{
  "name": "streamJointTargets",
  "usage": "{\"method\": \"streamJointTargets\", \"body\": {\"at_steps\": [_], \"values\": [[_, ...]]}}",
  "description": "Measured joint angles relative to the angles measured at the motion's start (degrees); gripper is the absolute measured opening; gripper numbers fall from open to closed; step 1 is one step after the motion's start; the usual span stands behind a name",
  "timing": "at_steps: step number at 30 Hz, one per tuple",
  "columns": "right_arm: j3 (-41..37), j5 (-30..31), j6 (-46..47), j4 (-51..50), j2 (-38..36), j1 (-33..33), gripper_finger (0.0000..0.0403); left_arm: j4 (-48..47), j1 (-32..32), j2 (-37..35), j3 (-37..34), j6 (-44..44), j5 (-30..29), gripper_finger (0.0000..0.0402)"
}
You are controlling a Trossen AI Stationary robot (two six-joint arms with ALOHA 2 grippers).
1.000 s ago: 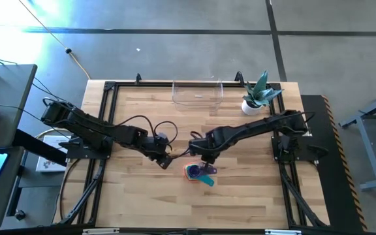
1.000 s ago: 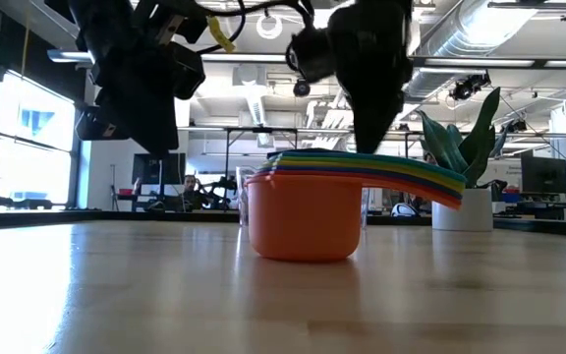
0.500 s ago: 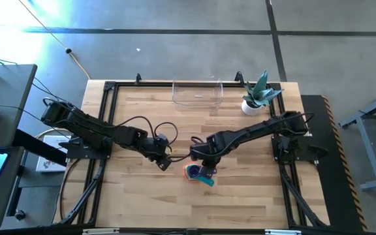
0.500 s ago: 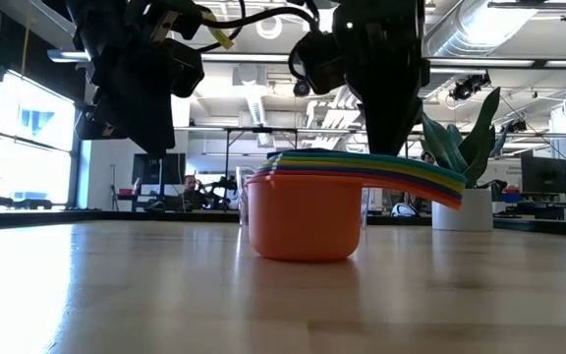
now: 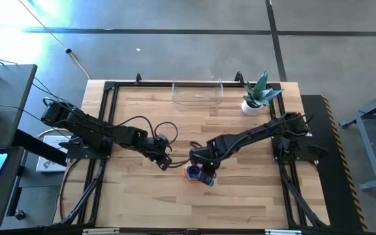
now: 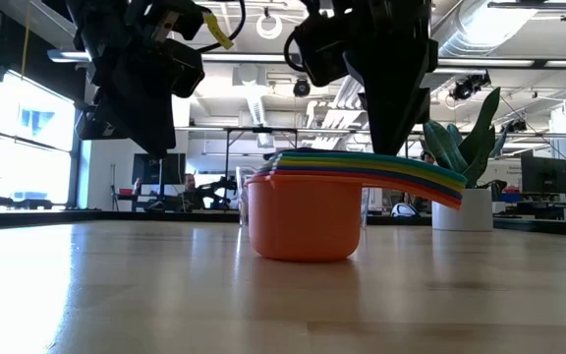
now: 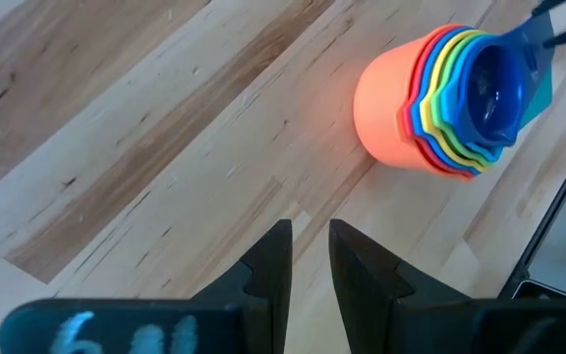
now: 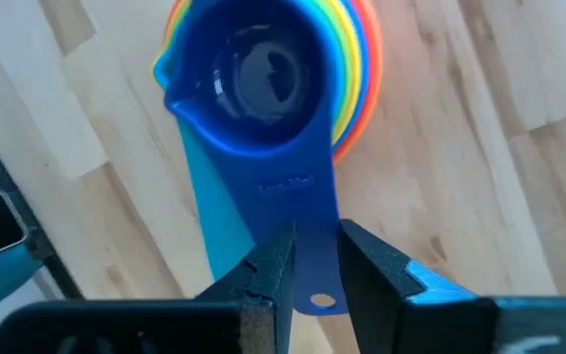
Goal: Nest measuring cups in basket
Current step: Stack the violet measuring cup on top of the light blue measuring cup
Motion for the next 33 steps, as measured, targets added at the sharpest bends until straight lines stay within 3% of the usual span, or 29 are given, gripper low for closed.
{"method": "streamJointTargets", "body": {"at_steps": [3,14,33], "values": [[0.0,-0.2,0.5,0.1,0.0,0.2,0.0071,0.0,0.0,0.0,0.0,0.0,0.0,0.0062],[1.8,8.9,2.3,-5.5,-0.4,-1.3,0.0071,0.0,0.0,0.0,0.0,0.0,0.0,0.0062],[0.8,0.6,3.7,-3.5,3.0,-0.3,0.0071,-0.4,0.0,0.0,0.0,1.4,0.1,0.0062]]}}
